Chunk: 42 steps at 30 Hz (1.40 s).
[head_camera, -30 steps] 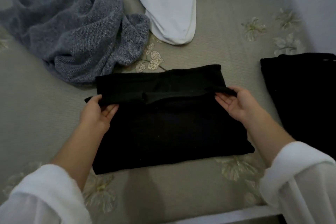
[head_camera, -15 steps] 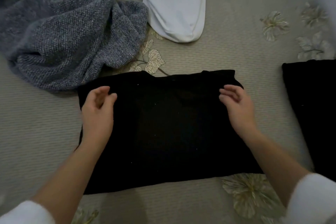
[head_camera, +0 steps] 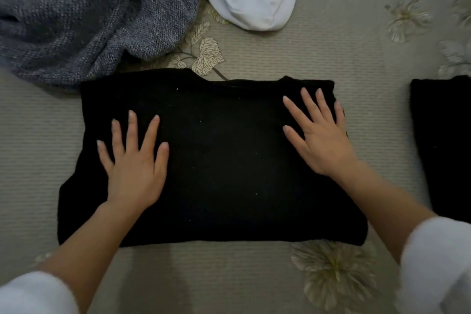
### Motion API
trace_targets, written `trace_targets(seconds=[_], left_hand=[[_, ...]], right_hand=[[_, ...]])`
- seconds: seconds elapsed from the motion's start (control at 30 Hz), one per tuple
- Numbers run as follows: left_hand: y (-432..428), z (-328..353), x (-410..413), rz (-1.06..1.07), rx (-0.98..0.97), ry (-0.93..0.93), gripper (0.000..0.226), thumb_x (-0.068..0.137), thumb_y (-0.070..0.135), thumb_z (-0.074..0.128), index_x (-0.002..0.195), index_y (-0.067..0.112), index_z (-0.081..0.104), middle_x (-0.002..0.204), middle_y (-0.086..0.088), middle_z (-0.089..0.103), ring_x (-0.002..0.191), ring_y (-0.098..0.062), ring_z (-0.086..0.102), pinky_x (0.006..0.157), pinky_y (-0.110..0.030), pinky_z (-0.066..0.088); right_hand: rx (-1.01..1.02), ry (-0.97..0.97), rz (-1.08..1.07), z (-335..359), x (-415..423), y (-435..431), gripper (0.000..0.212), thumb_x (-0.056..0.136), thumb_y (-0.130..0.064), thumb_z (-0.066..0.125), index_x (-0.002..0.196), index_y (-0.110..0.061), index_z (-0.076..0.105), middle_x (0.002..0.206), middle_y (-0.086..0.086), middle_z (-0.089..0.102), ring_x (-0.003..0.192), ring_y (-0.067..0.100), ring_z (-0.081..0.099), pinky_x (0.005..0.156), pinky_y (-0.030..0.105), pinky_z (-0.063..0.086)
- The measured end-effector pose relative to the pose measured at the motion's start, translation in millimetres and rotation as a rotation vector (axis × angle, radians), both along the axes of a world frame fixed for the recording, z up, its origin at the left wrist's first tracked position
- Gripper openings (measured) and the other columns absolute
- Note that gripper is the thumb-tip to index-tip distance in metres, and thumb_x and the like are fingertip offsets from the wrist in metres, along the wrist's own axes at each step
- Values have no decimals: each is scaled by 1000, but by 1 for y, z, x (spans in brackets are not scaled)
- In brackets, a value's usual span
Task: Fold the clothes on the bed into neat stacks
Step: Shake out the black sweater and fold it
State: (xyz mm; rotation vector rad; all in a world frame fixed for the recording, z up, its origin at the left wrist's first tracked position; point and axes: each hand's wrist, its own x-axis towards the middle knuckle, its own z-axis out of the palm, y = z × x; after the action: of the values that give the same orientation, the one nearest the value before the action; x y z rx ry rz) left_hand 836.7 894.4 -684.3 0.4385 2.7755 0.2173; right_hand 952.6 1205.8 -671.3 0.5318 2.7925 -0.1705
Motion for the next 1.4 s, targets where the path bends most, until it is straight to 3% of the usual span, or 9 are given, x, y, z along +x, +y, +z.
trace_targets(seconds=[0.23, 0.43, 0.57, 0.67, 0.87, 1.0, 1.17, 1.3, 1.4], left_hand=[[35, 20, 85, -146, 93, -9, 57, 97, 56, 13, 151, 38, 5, 160, 0, -3, 147, -25, -11, 115, -51, -2], [37, 1, 107, -119, -21, -35, 57, 94, 59, 5, 149, 43, 0, 159, 8, -12, 143, -16, -25, 115, -44, -12], [42, 5, 110, -110, -9, -49, 58, 94, 59, 3, 149, 40, -3, 158, 5, -15, 143, -15, -26, 115, -44, -11], [52, 11, 129, -170, 33, -71, 59, 95, 58, 4, 150, 36, -2, 159, 2, -13, 145, -14, -21, 116, -42, -6], [66, 3, 147, -177, 55, -83, 61, 95, 57, -1, 150, 33, -8, 159, 1, -17, 143, -13, -25, 116, -37, -11], [64, 0, 145, -194, 72, -82, 60, 96, 57, 2, 150, 33, -9, 158, 1, -17, 144, -13, -24, 116, -37, -10], [60, 9, 135, -188, 177, -245, 58, 96, 57, 9, 146, 40, -15, 152, 11, -31, 135, -4, -37, 109, -29, -24], [41, 45, 100, 189, 738, -774, 39, 101, 44, 30, 137, 41, 43, 150, 23, 25, 135, 16, 13, 112, -13, 7], [7, 67, 80, 634, 1129, -961, 35, 98, 46, 35, 119, 39, 63, 130, 18, 59, 120, 8, 50, 105, -21, 33]], right_hand=[[-10, 43, 157, 18, 75, -21, 62, 94, -57, 24, 151, -36, 12, 161, 1, 5, 148, 22, -7, 117, 45, -7], [-66, -111, -4, 4, 114, -5, 60, 89, -70, 2, 142, -53, -20, 152, -16, -30, 139, 12, -34, 112, 39, -23], [-390, 229, -244, 15, 108, 3, 61, 95, -50, 42, 150, -35, 21, 158, -11, 12, 145, 11, 8, 116, 39, 11], [-552, 400, -662, 24, 106, 12, 55, 89, -44, 58, 137, -24, 40, 135, -2, 41, 115, 12, 51, 94, 32, 46], [-738, 155, -884, 27, 94, 7, 62, 74, -37, 78, 123, -14, 48, 120, 2, 56, 106, 19, 59, 92, 41, 52], [-1178, 104, -1101, 47, 79, 12, 49, 76, -19, 76, 118, -4, 57, 110, 13, 69, 95, 26, 69, 81, 35, 57], [-1569, -37, -983, 94, 52, 3, 42, 78, -15, 64, 116, 2, 63, 112, 14, 70, 100, 22, 69, 78, 25, 58], [-1635, 11, -831, 133, 11, -30, 46, 76, -15, 61, 117, 6, 61, 107, 16, 70, 86, 21, 70, 73, 29, 58], [-1602, 108, -739, 146, -22, -73, 36, 81, -9, 60, 115, 3, 59, 92, 13, 69, 77, 21, 67, 65, 30, 56]])
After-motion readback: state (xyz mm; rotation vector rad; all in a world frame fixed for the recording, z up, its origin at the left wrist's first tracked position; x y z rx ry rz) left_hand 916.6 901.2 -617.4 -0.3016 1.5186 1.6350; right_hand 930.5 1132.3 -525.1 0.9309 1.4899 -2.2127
